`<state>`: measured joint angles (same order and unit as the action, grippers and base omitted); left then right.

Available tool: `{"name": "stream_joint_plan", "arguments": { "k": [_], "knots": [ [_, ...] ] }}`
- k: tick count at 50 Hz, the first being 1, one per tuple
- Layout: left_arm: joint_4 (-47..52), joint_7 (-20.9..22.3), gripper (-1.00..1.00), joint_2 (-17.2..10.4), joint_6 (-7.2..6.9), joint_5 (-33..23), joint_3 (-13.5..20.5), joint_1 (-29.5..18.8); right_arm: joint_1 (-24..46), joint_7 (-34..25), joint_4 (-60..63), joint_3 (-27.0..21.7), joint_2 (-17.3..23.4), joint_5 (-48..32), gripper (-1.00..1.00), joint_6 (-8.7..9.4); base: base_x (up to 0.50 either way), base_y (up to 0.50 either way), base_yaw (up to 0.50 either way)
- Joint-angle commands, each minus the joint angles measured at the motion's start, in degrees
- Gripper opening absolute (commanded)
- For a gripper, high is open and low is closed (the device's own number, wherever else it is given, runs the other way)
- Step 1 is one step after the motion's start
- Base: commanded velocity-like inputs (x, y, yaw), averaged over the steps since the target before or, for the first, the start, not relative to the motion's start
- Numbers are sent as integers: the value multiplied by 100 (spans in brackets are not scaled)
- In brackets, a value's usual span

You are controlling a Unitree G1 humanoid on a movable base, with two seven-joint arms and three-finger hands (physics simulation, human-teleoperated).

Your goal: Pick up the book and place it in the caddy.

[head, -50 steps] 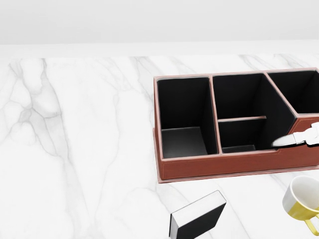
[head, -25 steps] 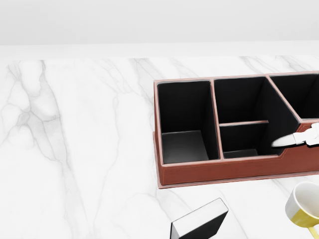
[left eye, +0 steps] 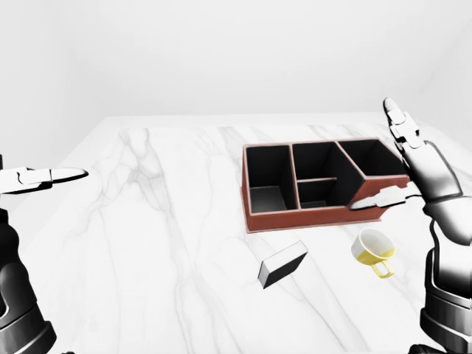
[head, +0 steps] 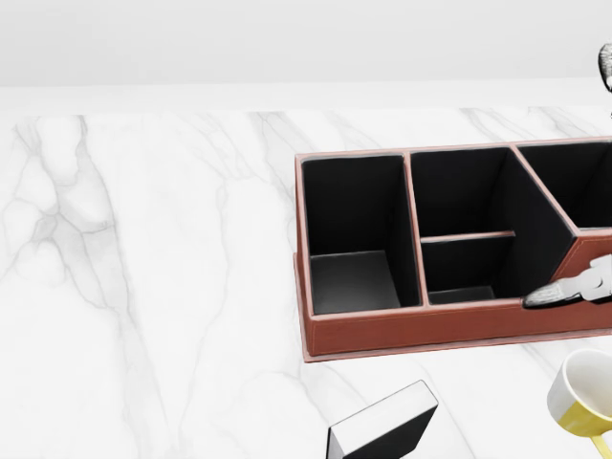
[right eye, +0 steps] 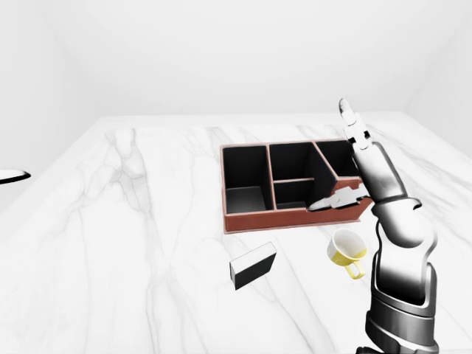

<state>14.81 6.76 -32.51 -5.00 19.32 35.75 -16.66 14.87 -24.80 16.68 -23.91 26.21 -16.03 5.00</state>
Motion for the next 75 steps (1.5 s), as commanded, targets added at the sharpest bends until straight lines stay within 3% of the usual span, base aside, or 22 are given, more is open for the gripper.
{"name": "stream_joint_plan", "arguments": {
  "k": [1,10,11,13,14,18,35,59,75],
  "knots": [
    [9,21,100,4,0,-17,2,1,-445,-654,737,-161,-156,-881,100,0,0,0,0],
    [-81,45,100,12,0,-87,-39,-8,-807,-1122,925,-510,-227,-1418,100,-43,0,0,0],
    [-92,48,100,12,0,-92,-44,-10,-865,-1094,919,-545,-216,-1527,100,-256,0,0,0],
    [-97,54,100,13,0,-97,-42,-5,-920,-1180,958,-614,-255,-1580,100,-401,0,0,0],
    [-75,51,100,7,0,-88,-32,-6,-978,-1176,963,-656,-272,-1593,100,-584,0,0,0],
    [-72,58,100,20,0,-95,-28,10,-1126,-1246,1020,-790,-292,-1835,100,-1000,0,0,0],
    [-46,71,100,46,0,-139,-39,23,-1610,-1491,1745,-867,-887,-2606,100,-1000,0,0,0],
    [-78,83,100,48,0,-148,-45,16,-2308,-1520,2424,-48,-1834,-3512,100,-1000,0,0,0],
    [-101,77,100,39,0,-145,-46,11,-2142,-1102,1791,611,-1686,-4759,100,-1000,0,0,0]
  ]
}}
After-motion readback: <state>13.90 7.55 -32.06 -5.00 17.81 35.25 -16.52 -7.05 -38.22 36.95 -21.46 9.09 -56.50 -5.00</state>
